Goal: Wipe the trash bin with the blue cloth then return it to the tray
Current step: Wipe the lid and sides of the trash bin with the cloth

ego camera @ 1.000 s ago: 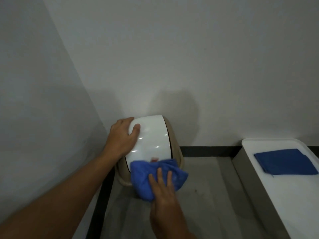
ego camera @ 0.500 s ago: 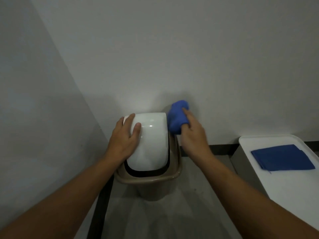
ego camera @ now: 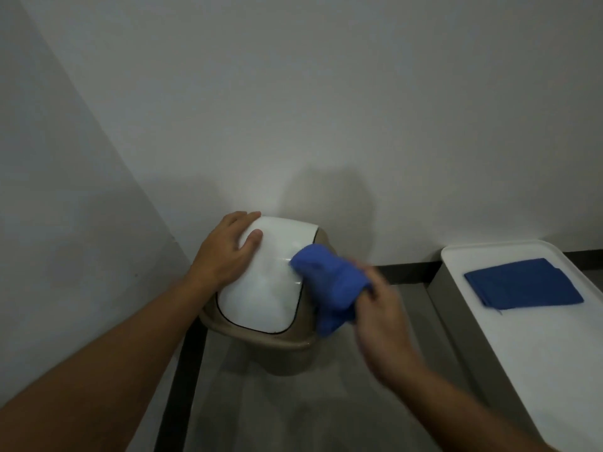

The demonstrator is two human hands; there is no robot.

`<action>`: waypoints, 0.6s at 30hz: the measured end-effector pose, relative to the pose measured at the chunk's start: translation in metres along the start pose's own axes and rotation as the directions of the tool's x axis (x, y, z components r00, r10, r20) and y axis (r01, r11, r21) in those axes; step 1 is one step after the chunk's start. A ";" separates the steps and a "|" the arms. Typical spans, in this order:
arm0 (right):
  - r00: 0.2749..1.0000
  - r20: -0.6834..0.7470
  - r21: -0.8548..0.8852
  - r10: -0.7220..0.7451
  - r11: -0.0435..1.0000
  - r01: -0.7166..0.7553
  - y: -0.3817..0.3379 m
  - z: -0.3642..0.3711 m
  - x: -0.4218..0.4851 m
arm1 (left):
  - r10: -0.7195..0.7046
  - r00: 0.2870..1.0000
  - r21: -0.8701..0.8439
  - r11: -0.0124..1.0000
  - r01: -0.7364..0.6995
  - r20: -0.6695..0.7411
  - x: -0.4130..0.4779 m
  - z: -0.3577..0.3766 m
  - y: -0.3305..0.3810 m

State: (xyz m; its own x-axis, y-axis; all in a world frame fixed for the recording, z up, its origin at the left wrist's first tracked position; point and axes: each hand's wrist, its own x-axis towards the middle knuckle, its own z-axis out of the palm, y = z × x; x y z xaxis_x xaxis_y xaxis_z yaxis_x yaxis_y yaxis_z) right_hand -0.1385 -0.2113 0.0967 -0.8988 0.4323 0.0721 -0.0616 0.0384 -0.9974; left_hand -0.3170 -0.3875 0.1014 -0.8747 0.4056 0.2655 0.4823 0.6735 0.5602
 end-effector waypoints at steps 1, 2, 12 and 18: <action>0.988 -0.157 0.074 0.014 0.997 -0.002 -0.007 -0.010 0.016 | 0.016 1.000 -0.008 1.000 -0.016 0.017 0.001 -0.001 0.000; 0.961 -0.275 0.117 0.036 0.993 -0.004 -0.014 -0.020 0.034 | 0.034 0.999 -0.014 0.999 -0.034 0.028 0.002 -0.001 0.001; 0.952 -0.217 -0.082 0.214 0.968 -0.236 0.002 0.025 0.027 | 0.157 0.984 -0.055 0.987 -0.153 0.081 0.010 0.011 0.014; 0.913 -0.146 0.123 0.381 0.923 -0.366 -0.018 0.055 -0.047 | 0.148 0.984 -0.040 0.989 -0.145 0.097 0.012 0.011 0.013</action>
State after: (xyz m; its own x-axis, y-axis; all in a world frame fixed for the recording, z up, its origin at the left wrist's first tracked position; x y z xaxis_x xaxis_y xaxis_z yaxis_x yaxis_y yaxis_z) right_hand -0.1187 -0.2819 0.1105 -0.7809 0.5404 -0.3133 0.2188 -0.2332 -0.9475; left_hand -0.3213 -0.3674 0.1033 -0.7845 0.5592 0.2680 0.6017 0.5820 0.5470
